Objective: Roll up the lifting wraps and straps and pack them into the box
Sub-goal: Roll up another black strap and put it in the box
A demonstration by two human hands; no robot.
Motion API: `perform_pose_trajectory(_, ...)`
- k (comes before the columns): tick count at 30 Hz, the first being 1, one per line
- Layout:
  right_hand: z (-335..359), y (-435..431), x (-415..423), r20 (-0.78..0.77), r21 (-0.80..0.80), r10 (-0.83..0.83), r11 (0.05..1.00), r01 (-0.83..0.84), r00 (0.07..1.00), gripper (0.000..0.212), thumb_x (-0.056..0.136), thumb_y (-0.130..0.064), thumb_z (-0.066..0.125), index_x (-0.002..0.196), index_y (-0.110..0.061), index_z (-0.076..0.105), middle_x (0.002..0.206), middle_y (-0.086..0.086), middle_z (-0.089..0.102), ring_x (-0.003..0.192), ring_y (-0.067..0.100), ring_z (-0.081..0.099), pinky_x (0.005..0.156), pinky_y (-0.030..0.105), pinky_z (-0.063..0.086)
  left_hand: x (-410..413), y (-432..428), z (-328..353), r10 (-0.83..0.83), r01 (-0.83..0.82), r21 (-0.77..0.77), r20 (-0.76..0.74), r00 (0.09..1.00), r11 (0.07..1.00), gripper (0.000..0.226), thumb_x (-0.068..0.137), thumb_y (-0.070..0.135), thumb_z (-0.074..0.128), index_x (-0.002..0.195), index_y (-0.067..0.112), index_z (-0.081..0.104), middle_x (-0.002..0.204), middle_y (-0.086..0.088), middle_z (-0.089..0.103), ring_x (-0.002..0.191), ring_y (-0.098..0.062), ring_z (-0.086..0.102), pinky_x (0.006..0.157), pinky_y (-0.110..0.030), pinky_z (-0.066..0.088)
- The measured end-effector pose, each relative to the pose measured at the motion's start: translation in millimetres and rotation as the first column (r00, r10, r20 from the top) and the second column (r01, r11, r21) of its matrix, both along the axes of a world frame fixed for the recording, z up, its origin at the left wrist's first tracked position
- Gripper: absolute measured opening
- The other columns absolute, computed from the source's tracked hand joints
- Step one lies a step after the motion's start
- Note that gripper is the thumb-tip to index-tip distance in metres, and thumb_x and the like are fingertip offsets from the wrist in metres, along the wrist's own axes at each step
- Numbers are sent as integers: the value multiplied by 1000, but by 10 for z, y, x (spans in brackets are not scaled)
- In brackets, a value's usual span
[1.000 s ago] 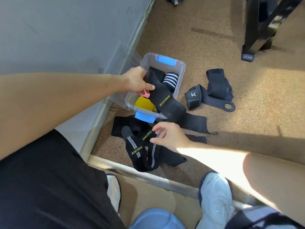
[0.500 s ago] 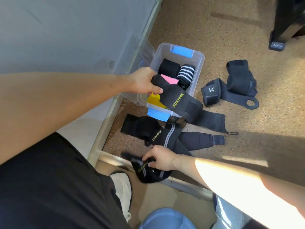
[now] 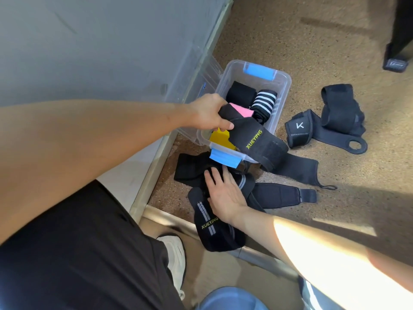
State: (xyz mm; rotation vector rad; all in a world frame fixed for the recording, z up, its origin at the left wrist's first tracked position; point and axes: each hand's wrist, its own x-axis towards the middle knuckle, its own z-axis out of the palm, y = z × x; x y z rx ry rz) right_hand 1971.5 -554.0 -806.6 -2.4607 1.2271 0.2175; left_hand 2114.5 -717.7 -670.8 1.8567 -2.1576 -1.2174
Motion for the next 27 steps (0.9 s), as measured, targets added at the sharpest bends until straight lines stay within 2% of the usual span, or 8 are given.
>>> perform_pose_trajectory(3, 14, 97, -31, 75, -11, 155, 988, -154, 985, 84, 93, -9, 62, 158, 4, 12, 161, 23, 27, 156, 43, 7, 127, 47, 17, -27, -15, 8, 24, -24, 3, -41, 999, 1000, 23, 91, 23, 77, 73, 30, 65, 61, 14, 68, 64, -6, 67, 61, -15, 52)
perform_pose_trajectory(6, 123, 224, -254, 279, -69, 330, 944, -324, 902, 69, 88, -8, 69, 150, 5, 40, 146, 20, 52, 151, 38, 30, 121, 45, 35, -47, -25, 25, 77, -76, 9, -100, 992, 997, 23, 93, 21, 75, 74, 29, 65, 69, 11, 69, 64, -3, 66, 62, -14, 52)
perform_pose_trajectory(11, 685, 51, -560, 416, -104, 346, 937, -334, 841, 56, 95, -23, 62, 144, 0, 49, 144, 16, 55, 152, 30, 30, 125, 30, 16, -162, -77, 176, 113, -113, 12, -188, 976, 994, 8, 96, 21, 72, 99, 14, 75, 81, 6, 73, 76, -13, 72, 73, -27, 60)
perform_pose_trajectory(14, 1116, -97, -848, 389, -1, 346, 927, -375, 854, 57, 96, -33, 56, 145, -4, 49, 146, 12, 54, 155, 25, 24, 120, 41, 38, -262, -84, 289, 82, -86, -11, -185, 979, 996, 18, 95, 22, 73, 106, 8, 76, 85, -1, 75, 67, -8, 67, 64, -22, 57)
perform_pose_trajectory(17, 1467, -225, -1136, 387, -17, 342, 931, -364, 856, 46, 94, -32, 58, 133, -7, 58, 133, 15, 57, 153, 30, 28, 101, 51, 55, -328, -57, 411, 53, -47, 29, -217, 975, 998, 21, 95, 21, 73, 106, 3, 75, 92, -9, 77, 72, -13, 69, 72, -33, 58)
perform_pose_trajectory(20, 1737, -327, -1330, 428, -72, 291, 955, -288, 856, 32, 90, -25, 69, 118, -10, 64, 128, 17, 56, 153, 28, 30, 102, 52, 52, -391, -28, 573, 41, -36, 23, -244, 969, 999, 23, 94, 19, 74, 102, -2, 74, 89, -12, 76, 75, -17, 69, 72, -34, 57)
perform_pose_trajectory(24, 2079, -352, -1381, 494, 38, -6, 999, -15, 869, 62, 93, -33, 63, 152, -30, 44, 145, -4, 55, 152, 0, 21, 121, 34, 29, -445, 7, 765, 61, -64, -4, -249, 967, 998, 21, 93, 20, 75, 99, 0, 76, 88, -12, 77, 75, -17, 70, 76, -36, 58)
perform_pose_trajectory(27, 2195, -378, -1330, 551, 86, -202, 979, 186, 810, 57, 94, -29, 66, 148, -32, 51, 154, -13, 39, 152, 3, 25, 122, 33, 26, -464, 77, 897, 76, -84, -21, -266, 961, 996, 18, 93, 21, 75, 98, 4, 77, 88, -10, 78, 71, -11, 68, 74, -32, 58)
